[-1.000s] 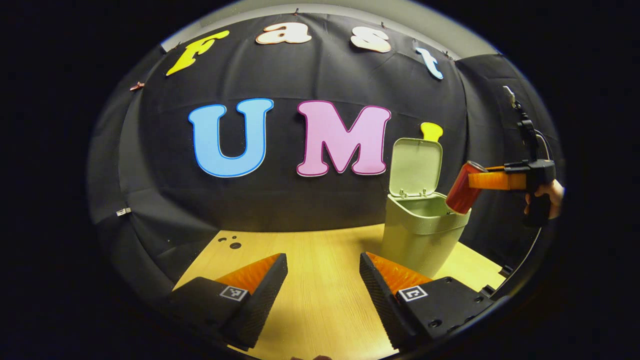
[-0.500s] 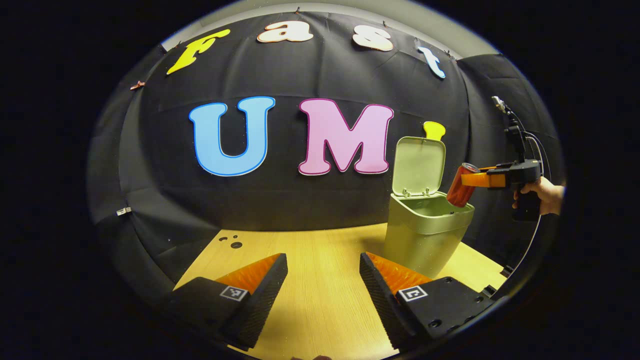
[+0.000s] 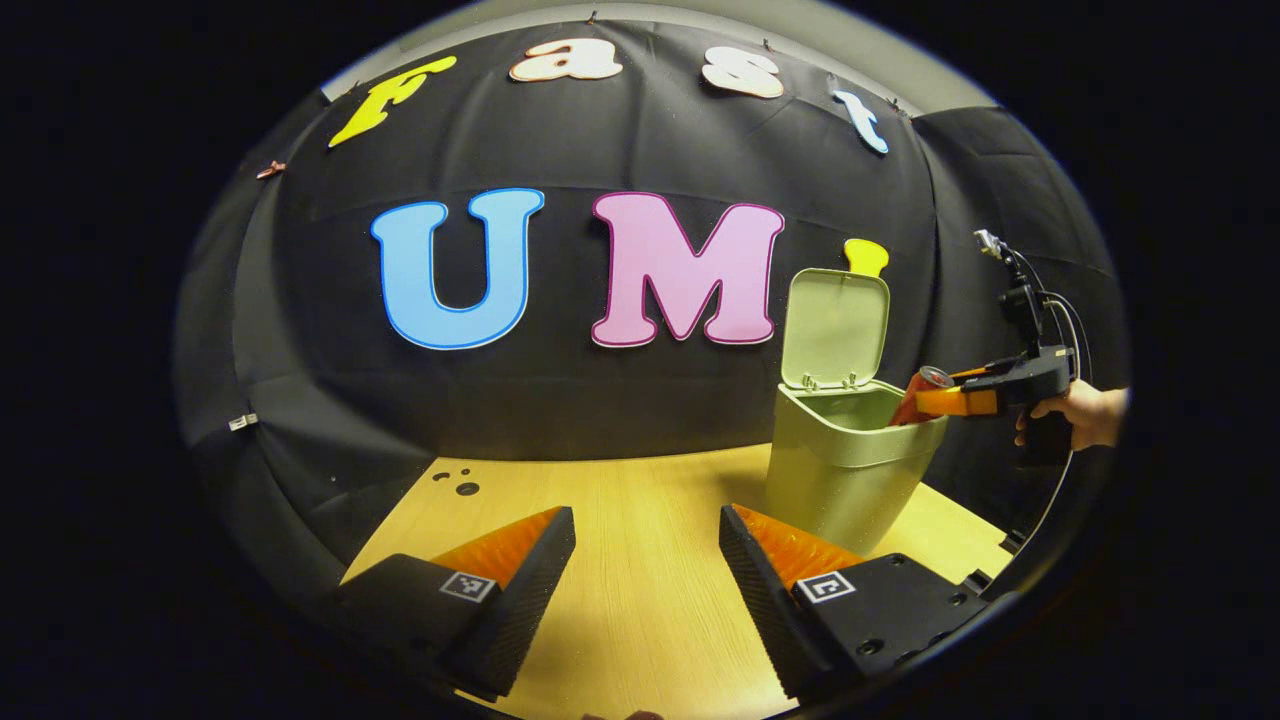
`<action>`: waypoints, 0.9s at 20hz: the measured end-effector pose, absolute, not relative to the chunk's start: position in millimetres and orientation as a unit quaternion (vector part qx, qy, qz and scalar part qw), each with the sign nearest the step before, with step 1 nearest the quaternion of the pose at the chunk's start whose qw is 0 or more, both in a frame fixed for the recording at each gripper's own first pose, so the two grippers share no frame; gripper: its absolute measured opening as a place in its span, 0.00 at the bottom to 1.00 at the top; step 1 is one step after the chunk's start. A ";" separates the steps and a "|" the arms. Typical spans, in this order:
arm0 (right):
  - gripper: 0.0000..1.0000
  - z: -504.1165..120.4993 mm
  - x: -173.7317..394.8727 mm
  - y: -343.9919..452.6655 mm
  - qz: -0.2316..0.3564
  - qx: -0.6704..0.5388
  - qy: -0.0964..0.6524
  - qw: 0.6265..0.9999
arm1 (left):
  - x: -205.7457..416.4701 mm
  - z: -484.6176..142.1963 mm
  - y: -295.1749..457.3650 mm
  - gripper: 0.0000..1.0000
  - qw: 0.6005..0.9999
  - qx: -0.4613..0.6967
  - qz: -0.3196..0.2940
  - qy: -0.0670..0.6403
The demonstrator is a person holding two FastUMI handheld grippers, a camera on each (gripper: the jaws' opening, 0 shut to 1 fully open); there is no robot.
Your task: Press the lid of the desktop garbage bin to open it, pick up the crumpled paper on the desktop and throw it into the bin, then pick up the pop can on the desktop and drop it into the bin, and finally close the garbage bin lid.
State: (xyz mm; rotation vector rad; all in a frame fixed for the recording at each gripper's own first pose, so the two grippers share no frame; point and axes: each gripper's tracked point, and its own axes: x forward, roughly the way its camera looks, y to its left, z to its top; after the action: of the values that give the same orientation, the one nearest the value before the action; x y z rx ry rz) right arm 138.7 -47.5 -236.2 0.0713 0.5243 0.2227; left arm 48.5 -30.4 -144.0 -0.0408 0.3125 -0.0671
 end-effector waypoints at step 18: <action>0.83 -250.3 144.1 -48.1 0.103 0.037 0.271 0.956 | 48.4 -147.5 -23.9 0.94 0.986 -0.020 -0.023 0.161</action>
State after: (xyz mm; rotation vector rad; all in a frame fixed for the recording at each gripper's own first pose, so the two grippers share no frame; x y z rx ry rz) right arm 144.1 -48.1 -250.3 0.0754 0.5493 0.2086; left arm 48.4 -23.9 -147.5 -0.0403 0.3240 -0.0454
